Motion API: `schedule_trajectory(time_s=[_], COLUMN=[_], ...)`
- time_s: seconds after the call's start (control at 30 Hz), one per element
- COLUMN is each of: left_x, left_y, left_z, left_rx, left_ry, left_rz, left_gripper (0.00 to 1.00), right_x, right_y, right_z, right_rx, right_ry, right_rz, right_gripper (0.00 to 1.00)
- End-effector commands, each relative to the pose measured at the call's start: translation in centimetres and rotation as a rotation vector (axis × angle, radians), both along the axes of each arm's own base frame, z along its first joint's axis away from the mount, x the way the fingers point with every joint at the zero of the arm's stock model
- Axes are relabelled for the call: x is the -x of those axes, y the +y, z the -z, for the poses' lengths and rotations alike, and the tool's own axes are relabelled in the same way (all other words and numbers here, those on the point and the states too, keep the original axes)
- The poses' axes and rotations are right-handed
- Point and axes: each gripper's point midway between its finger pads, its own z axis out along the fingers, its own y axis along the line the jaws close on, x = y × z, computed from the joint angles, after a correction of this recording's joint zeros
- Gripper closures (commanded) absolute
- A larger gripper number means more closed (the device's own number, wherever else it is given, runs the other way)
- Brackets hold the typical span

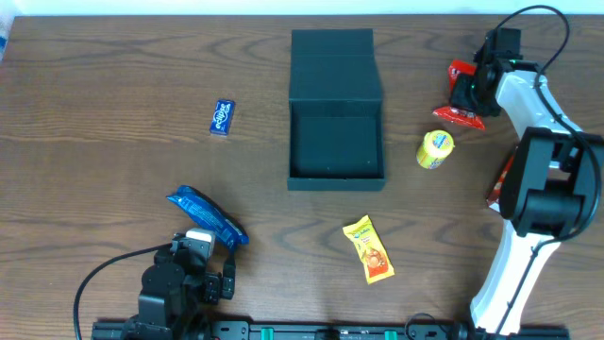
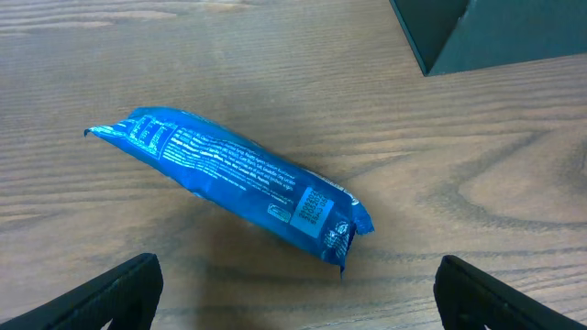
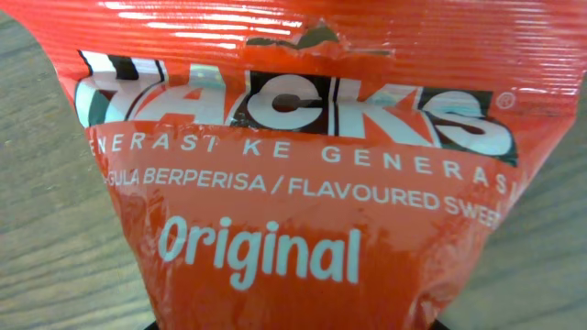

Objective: Pack container
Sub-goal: 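Grasp the red Hacks bag with the right gripper and lift, then carry the Hacks bag into the green box and release it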

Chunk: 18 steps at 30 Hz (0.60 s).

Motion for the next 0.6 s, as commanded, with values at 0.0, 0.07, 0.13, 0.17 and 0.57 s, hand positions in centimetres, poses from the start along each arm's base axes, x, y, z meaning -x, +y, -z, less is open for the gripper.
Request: schedule_trajectory(time_s=[0.0, 0.07, 0.13, 0.17, 0.57], left_x=[0.5, 0.5, 0.5, 0.5, 0.5], left_y=[0.1, 0.1, 0.1, 0.1, 0.1], left_z=[2.0, 2.0, 2.0, 2.0, 2.0], left_rx=[-0.001, -0.001, -0.001, -0.001, -0.001], left_ry=[0.058, 0.058, 0.058, 0.058, 0.058], left_rz=[-0.006, -0.006, -0.006, -0.006, -0.006], left_gripper=[0.05, 0.05, 0.05, 0.05, 0.04], right_x=[-0.3, -0.3, -0.1, 0.0, 9.4], right_y=[0.4, 0.3, 0.1, 0.1, 8.3], right_z=[-3.6, -5.2, -7.6, -8.8, -25.9], right_rx=[0.011, 0.018, 0.035, 0.042, 0.031], right_ry=[-0.063, -0.087, -0.122, -0.142, -0.319], right_rz=[-0.007, -0.006, 0.0, 0.002, -0.166], right_gripper=[0.68, 0.68, 0.7, 0.71, 0.75])
